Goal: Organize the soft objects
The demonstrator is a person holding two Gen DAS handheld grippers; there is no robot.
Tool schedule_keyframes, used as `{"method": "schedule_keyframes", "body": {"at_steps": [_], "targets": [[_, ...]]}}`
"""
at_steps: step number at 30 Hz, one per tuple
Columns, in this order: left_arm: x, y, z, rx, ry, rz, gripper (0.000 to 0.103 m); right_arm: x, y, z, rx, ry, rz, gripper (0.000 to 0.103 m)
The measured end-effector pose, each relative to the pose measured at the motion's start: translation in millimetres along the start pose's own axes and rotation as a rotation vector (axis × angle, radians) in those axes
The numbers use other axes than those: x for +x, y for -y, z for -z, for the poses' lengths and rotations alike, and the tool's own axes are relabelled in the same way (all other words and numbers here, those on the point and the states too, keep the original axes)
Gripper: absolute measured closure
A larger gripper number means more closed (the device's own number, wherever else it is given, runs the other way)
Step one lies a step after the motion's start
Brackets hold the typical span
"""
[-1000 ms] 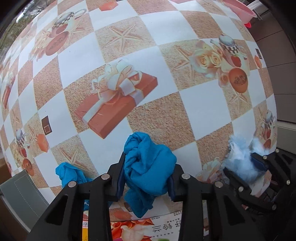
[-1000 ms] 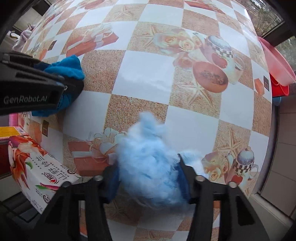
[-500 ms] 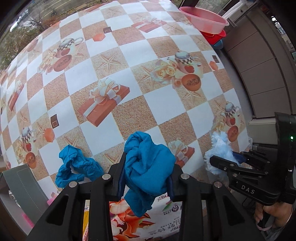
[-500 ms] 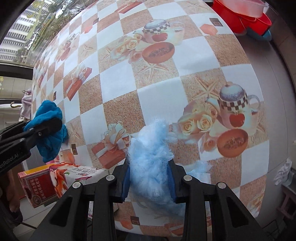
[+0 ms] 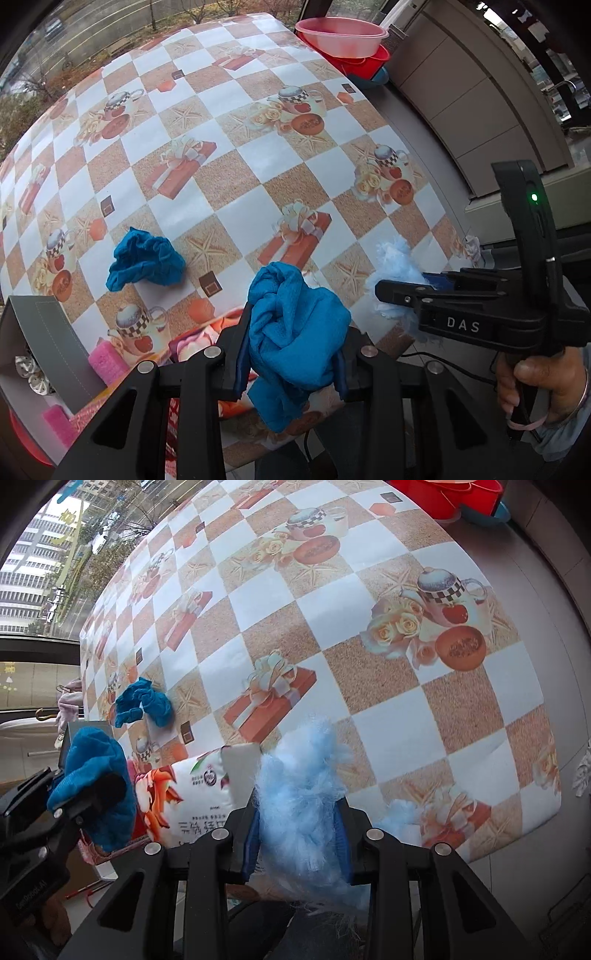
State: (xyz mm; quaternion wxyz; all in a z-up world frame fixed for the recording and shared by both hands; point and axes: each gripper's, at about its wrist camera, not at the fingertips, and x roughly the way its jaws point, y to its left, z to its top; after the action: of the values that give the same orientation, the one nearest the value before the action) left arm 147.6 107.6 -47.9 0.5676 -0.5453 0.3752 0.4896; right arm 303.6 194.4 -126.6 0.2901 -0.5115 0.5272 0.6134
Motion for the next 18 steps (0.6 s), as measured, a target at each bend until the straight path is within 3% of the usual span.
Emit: {"method": "schedule_keyframes", "body": {"at_steps": [9, 18], "targets": [[-30, 1, 62, 0.095, 0.022, 0.044, 0.065, 1, -41, 49, -0.017, -0.021, -0.013, 0.068], [-65, -28, 106, 0.048, 0.109, 0.055, 0.065, 1, -95, 85, -0.135, -0.04, -0.01, 0.067]]}}
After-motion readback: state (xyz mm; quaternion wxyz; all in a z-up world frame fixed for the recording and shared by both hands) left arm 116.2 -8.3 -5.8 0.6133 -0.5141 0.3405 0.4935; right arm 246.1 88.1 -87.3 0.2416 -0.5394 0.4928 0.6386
